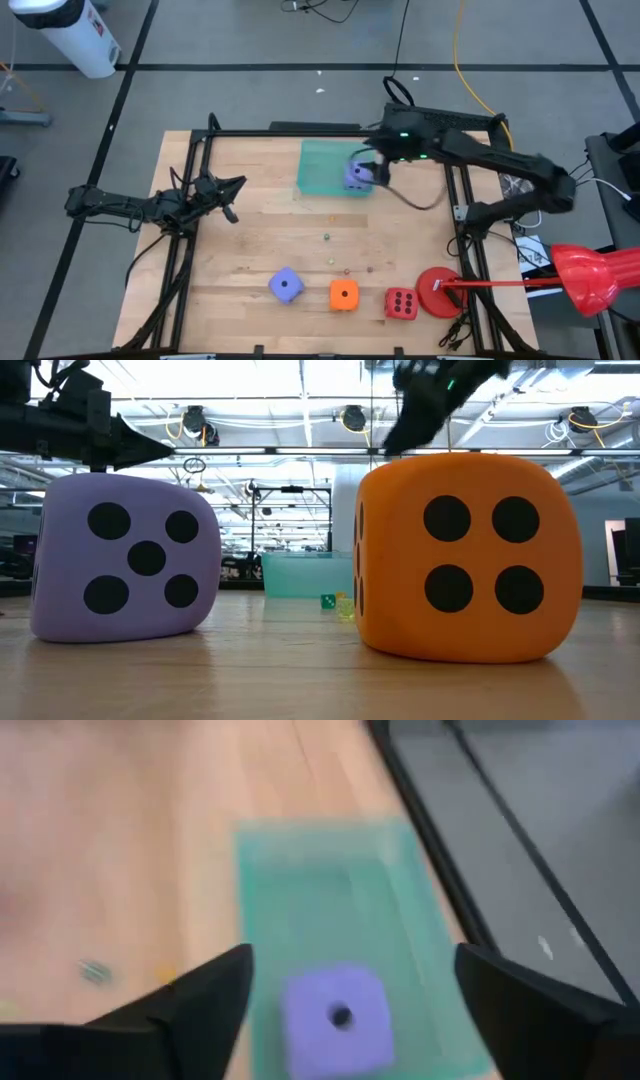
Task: Pick & Place Dice
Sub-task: Put the large purple dice into the blue transparent bin
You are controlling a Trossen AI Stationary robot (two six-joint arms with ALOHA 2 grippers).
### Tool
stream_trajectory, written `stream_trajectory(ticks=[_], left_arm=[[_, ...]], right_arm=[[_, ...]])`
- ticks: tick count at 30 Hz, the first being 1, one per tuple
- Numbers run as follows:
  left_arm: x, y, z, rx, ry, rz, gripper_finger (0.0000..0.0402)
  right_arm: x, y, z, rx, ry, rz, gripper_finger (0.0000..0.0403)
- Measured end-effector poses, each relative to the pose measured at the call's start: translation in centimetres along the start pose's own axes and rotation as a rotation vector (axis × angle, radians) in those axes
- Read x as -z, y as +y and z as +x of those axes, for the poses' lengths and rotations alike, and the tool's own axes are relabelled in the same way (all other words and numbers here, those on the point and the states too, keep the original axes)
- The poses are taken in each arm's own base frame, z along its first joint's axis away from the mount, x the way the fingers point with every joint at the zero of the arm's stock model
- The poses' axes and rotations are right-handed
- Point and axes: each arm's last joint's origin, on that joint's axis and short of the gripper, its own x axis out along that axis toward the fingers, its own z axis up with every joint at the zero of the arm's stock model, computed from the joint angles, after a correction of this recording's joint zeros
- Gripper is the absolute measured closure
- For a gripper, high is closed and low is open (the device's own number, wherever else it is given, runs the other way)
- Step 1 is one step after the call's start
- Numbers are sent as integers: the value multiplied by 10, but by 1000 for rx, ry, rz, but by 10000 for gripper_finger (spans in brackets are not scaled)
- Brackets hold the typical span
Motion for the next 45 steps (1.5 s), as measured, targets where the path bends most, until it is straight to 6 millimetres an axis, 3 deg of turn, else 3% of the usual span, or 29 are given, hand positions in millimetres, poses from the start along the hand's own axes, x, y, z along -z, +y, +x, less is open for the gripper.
stream_trajectory(ticks=[6, 10, 12, 18, 27, 38, 45], left_arm=[[0, 0, 0, 1, 0, -2, 364], [0, 0, 0, 2, 0, -4, 364], [0, 0, 0, 2, 0, -4, 364], [0, 0, 0, 3, -4, -33, 364], [0, 0, 0, 5, 3, -79, 364], [1, 0, 0, -3, 8, -64, 364], [1, 0, 0, -8, 11, -47, 364]], right_arm=[[8, 19, -57, -123, -293, 28, 257], [34, 31, -71, -258, -467, 22, 366], [49, 36, -74, -298, -553, 33, 392], [98, 45, -64, -381, -619, 21, 388], [160, 53, -46, -375, -659, 6, 400], [187, 59, -43, -328, -685, 74, 402], [195, 72, -40, -391, -691, -22, 402]])
